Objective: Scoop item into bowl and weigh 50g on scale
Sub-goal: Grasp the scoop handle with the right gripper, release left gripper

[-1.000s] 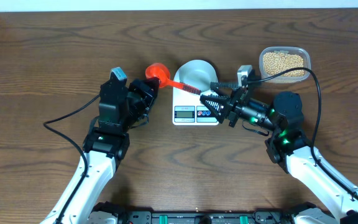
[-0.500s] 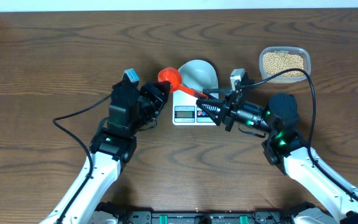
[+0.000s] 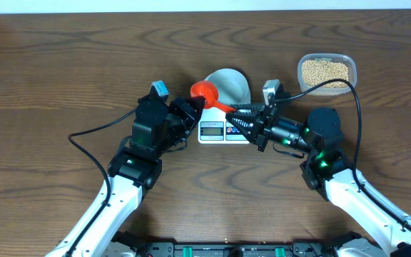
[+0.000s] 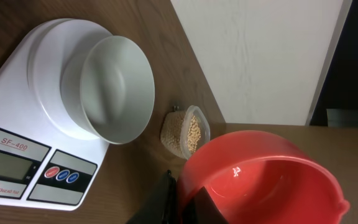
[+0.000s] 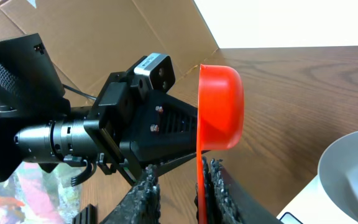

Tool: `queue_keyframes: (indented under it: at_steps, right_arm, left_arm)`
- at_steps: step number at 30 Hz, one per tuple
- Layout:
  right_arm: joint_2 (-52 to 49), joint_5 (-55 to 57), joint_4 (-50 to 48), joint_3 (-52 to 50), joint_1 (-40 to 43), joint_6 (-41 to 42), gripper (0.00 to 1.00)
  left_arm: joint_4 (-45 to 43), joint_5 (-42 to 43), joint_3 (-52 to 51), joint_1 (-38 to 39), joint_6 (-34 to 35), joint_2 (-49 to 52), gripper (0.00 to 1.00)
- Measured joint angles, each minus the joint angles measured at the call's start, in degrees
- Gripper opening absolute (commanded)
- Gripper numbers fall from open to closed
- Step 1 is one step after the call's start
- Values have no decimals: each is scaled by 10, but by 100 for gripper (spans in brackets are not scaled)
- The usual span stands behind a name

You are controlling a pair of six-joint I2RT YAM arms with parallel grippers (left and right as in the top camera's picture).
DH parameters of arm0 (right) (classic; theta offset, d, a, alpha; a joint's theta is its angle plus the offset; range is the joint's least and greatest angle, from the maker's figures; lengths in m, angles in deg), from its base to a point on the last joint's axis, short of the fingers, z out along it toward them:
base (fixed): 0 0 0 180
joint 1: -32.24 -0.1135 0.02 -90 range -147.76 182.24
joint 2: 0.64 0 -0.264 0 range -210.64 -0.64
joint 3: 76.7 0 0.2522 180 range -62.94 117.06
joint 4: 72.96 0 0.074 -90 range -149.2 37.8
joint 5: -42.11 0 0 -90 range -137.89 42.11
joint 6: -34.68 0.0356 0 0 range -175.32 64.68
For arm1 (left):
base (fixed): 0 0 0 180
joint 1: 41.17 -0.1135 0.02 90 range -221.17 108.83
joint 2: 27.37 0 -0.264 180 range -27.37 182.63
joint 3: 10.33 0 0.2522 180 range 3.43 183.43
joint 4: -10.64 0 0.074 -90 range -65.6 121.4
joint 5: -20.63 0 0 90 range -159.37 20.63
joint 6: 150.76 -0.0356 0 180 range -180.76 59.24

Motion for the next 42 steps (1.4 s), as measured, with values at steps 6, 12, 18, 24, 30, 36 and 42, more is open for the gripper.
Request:
queue_keyframes:
  at_steps: [6, 12, 18, 24, 30, 36, 42]
  right_arm:
    - [0, 0, 1, 0, 0, 0, 24]
    - [0, 2, 1, 0, 0, 0, 17]
    - [0, 6, 1, 0, 0, -2, 18]
    - [0, 7, 1, 0, 0, -2, 17]
    - [0, 11, 1, 0, 0, -2, 16]
    - [0, 12, 1, 0, 0, -2, 13]
    - [0, 12, 1, 0, 0, -2, 7]
  left_arm:
    - [-5, 3, 0, 0, 0, 0, 7]
    - [-12, 15, 0, 0, 4, 0, 7]
    - [-12, 19, 0, 0, 8, 0, 7]
    - [-8, 19, 0, 0, 11, 0, 8]
    - [-7, 19, 0, 0, 11, 0, 8]
    - [-7, 19, 0, 0, 11, 0, 7]
    - [-7, 20, 0, 11, 11, 0, 7]
